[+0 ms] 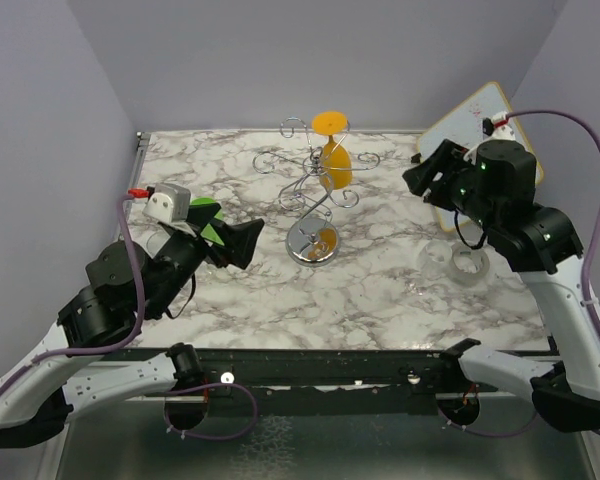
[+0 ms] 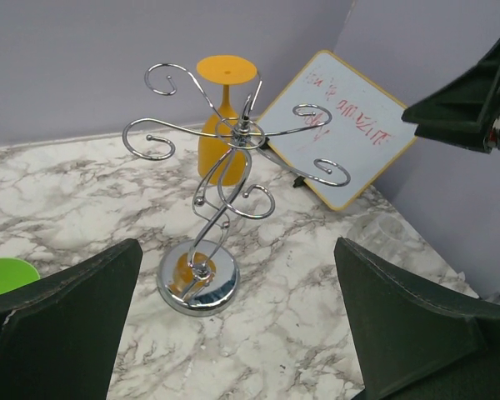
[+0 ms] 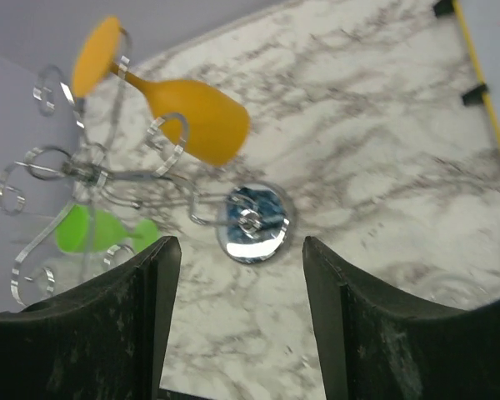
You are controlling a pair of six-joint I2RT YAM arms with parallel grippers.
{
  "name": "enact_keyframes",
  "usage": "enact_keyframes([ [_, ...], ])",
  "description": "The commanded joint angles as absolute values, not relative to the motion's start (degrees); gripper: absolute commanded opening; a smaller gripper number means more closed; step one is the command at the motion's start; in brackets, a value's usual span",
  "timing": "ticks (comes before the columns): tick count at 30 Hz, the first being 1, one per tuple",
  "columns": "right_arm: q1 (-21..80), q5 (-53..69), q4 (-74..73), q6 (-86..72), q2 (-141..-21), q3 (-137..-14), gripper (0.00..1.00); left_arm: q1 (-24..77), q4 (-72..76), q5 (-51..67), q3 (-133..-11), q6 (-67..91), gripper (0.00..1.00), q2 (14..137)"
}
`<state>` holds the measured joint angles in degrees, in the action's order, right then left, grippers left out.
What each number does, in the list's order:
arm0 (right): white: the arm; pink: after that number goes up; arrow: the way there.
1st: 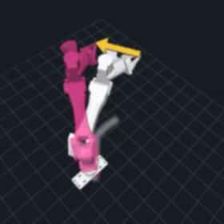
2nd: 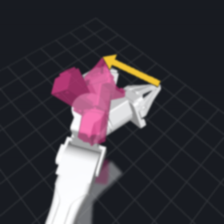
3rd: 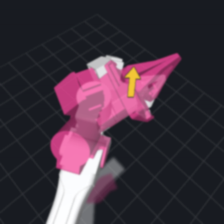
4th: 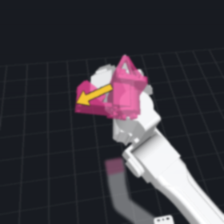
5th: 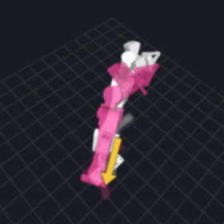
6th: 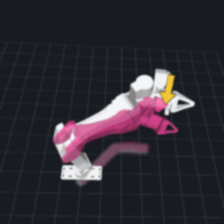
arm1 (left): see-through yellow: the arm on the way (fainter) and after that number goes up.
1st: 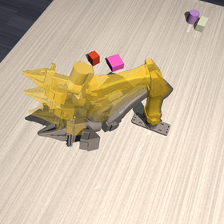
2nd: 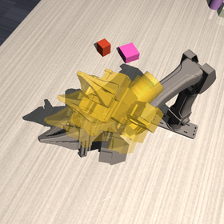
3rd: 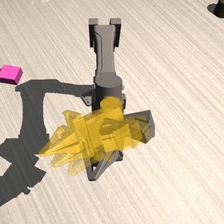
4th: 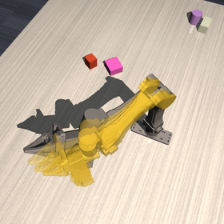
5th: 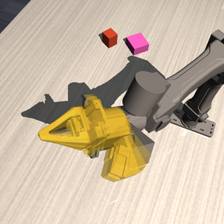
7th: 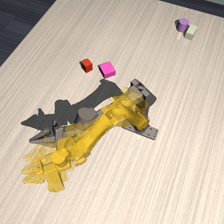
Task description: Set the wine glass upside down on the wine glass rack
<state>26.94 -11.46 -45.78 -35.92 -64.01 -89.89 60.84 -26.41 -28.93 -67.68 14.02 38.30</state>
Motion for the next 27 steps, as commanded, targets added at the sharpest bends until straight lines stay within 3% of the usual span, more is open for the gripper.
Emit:
enact_keyframes([
  [1, 27.14, -18.71, -63.87, -33.56, -60.52, -86.43, 0.63, 60.91, -27.51, -25.27, -66.98, 15.29, 0.99, 36.34],
  [10, 27.14, -13.96, -73.59, -31.69, -56.72, -78.75, 0.59, 60.91, -29.31, -24.76, -69.41, 17.33, 0.99, 39.55],
  [17, 27.16, -15.75, -67.58, -31.07, -57.73, -70.03, 0.59, 60.91, -29.89, -23.63, -71.18, 20.04, 0.99, 42.05],
  [27, 27.12, -21.20, -60.26, -30.15, -60.41, -69.10, 0.55, 60.91, -29.79, -23.82, -74.35, 21.86, 0.99, 46.03],
])
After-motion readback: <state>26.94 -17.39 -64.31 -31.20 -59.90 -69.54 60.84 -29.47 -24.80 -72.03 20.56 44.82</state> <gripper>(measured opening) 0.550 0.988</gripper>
